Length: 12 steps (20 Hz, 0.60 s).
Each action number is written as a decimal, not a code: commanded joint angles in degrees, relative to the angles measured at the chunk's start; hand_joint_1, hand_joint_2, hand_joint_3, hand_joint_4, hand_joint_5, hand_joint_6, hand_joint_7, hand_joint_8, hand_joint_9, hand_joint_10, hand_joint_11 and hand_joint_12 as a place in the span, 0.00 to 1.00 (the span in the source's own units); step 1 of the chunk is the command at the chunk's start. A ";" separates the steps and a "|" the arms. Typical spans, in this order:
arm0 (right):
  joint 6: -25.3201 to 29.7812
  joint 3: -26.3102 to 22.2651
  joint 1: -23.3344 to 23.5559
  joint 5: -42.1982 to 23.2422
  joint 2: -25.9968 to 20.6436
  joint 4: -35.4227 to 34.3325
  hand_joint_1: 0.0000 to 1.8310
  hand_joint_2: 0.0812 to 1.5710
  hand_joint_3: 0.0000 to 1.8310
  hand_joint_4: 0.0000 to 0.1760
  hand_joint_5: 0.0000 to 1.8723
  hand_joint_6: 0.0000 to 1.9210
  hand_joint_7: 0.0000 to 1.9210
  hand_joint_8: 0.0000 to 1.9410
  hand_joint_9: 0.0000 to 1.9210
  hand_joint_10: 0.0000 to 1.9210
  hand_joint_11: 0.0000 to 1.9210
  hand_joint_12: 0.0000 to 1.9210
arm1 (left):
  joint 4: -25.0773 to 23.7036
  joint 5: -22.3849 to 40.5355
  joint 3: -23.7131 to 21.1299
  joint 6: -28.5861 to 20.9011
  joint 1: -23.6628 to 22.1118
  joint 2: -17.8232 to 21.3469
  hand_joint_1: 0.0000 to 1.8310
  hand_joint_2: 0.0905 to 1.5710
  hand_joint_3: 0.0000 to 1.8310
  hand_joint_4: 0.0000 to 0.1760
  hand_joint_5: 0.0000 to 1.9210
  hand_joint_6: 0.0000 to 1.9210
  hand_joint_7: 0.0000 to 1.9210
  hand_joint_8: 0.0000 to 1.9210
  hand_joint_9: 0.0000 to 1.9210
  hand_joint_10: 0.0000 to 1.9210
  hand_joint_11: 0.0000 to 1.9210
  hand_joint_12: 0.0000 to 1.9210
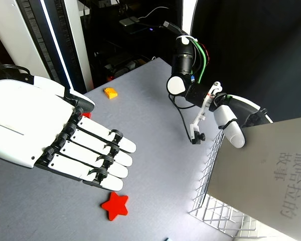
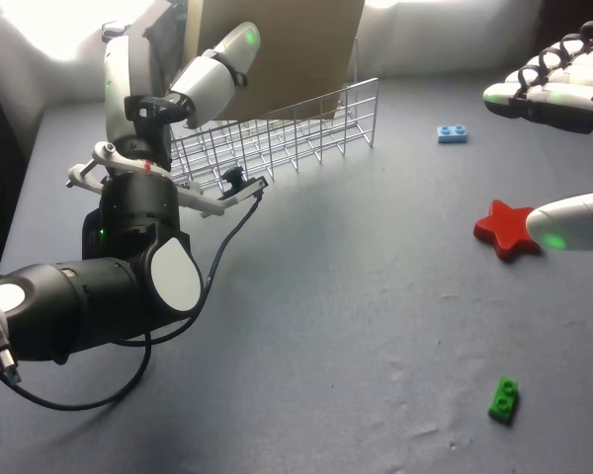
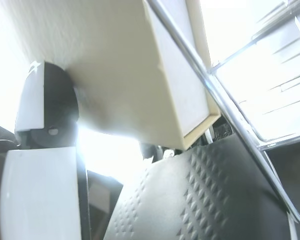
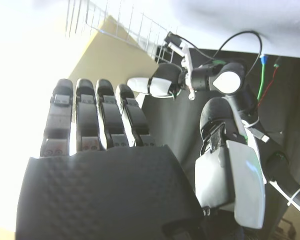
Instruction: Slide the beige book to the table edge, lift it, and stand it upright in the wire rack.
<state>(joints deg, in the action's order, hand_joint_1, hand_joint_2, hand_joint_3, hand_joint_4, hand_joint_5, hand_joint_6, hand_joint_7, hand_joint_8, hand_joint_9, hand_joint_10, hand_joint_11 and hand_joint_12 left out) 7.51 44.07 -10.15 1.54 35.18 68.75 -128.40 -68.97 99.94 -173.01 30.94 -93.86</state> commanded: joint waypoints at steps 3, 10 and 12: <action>0.22 -0.05 1.11 -2.05 -0.05 -0.13 0.00 0.71 0.00 0.00 0.00 0.00 0.00 0.00 0.00 0.00 0.00 0.00 | -2.34 -3.57 1.04 0.15 0.28 -0.16 0.64 0.79 0.00 0.00 0.37 0.66 0.38 0.80 0.31 0.69 0.24 0.79; 0.28 -0.05 1.12 -2.01 0.51 -0.13 0.00 0.71 0.00 0.00 0.00 0.00 0.00 0.00 0.00 0.00 0.00 0.00 | -3.35 -3.48 4.19 0.15 -0.58 -1.71 0.64 0.79 0.00 0.00 0.37 0.66 0.39 0.79 0.32 0.69 0.24 0.80; 0.32 -0.05 1.12 -1.97 0.71 -0.13 0.00 0.71 0.00 0.00 0.00 0.00 0.00 0.00 0.00 0.00 0.00 0.00 | -2.77 -3.50 4.19 0.15 -0.33 -1.72 0.72 0.79 0.00 0.00 0.36 0.67 0.38 0.78 0.32 0.82 0.24 0.80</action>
<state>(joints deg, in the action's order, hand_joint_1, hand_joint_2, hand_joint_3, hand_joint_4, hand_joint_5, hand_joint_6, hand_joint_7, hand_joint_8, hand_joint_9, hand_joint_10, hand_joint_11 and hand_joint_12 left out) 7.53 44.07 -10.13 1.56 36.07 68.75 -129.82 -68.25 103.79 -172.70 30.35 -95.83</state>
